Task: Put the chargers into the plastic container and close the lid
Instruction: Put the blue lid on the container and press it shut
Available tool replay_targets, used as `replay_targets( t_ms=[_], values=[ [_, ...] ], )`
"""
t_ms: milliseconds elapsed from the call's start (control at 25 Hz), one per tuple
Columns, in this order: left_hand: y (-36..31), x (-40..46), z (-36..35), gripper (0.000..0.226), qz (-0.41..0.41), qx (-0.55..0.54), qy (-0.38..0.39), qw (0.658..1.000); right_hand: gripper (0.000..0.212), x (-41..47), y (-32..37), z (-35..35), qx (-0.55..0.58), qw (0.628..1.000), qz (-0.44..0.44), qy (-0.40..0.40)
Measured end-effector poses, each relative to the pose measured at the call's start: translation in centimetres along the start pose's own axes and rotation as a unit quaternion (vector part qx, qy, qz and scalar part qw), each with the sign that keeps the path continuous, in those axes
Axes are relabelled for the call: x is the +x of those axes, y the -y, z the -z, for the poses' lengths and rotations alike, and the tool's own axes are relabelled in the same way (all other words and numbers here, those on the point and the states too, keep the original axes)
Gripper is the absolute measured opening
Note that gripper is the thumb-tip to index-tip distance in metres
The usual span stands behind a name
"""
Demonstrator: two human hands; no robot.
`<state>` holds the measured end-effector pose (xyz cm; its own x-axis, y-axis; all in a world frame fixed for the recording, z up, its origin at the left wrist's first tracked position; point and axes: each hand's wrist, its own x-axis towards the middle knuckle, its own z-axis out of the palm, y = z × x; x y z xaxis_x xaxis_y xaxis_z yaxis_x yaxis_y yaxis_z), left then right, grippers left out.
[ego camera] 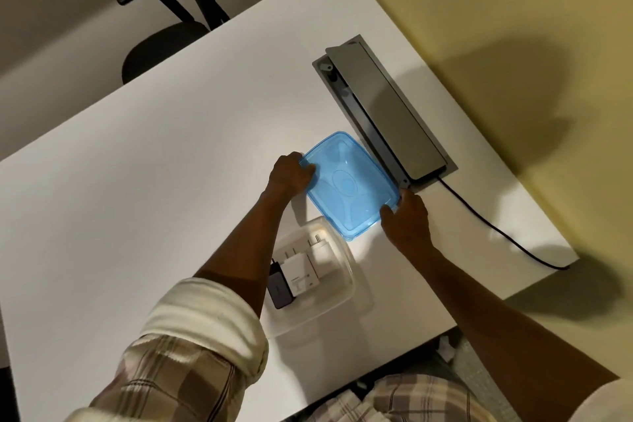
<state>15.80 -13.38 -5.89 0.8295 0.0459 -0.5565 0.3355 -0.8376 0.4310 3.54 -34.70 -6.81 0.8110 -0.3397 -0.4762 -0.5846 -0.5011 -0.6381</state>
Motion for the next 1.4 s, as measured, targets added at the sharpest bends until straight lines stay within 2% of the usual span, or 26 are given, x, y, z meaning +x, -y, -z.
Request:
replay_targets(
  t_ms=[240, 400, 560, 640, 760, 840, 960, 1080, 1200, 1400],
  values=[
    [0.9, -2.8, 2.7, 0.047, -0.012, -0.092, -0.091, 0.991, 0.050, -1.0, 4.3, 1.0, 0.044, 0.994, 0.087, -0.044],
    [2.2, -6.1, 5.2, 0.049, 0.000, -0.214, -0.164, 0.963, 0.051, -1.9, 8.0, 1.5, 0.064, 0.981, 0.170, -0.068],
    [5.3, -9.0, 7.6, 0.069, 0.024, -0.314, -0.194, 0.929, 0.051, -3.8, 11.3, 1.1, 0.082, 0.961, 0.258, -0.058],
    [6.7, -10.5, 8.3, 0.071, 0.040, -0.357, -0.200, 0.912, 0.042, -5.0, 12.5, 0.8, 0.109, 0.957, 0.262, -0.054],
    [8.4, -14.0, 8.9, 0.068, 0.048, -0.409, -0.229, 0.882, 0.016, -6.7, 13.3, 0.6, 0.149, 0.957, 0.243, -0.047],
    [9.8, -16.2, 8.6, 0.064, 0.045, -0.442, -0.234, 0.865, 0.015, -7.9, 13.2, 0.6, 0.154, 0.958, 0.240, -0.036],
    [11.5, -18.8, 7.2, 0.047, 0.045, -0.443, -0.222, 0.867, 0.010, -9.8, 12.0, 0.5, 0.129, 0.960, 0.249, -0.024],
    [12.8, -21.3, 4.8, 0.028, 0.046, -0.488, -0.205, 0.847, 0.026, -11.3, 9.9, 0.2, 0.107, 0.962, 0.250, 0.006],
    [13.6, -23.3, 2.2, 0.042, 0.042, -0.497, -0.164, 0.851, 0.039, -12.8, 7.4, -0.1, 0.119, 0.963, 0.238, 0.035],
    [15.0, -24.9, -1.0, 0.062, 0.037, -0.442, -0.144, 0.885, 0.048, -14.7, 3.4, -0.9, 0.107, 0.963, 0.232, 0.087]
  ],
)
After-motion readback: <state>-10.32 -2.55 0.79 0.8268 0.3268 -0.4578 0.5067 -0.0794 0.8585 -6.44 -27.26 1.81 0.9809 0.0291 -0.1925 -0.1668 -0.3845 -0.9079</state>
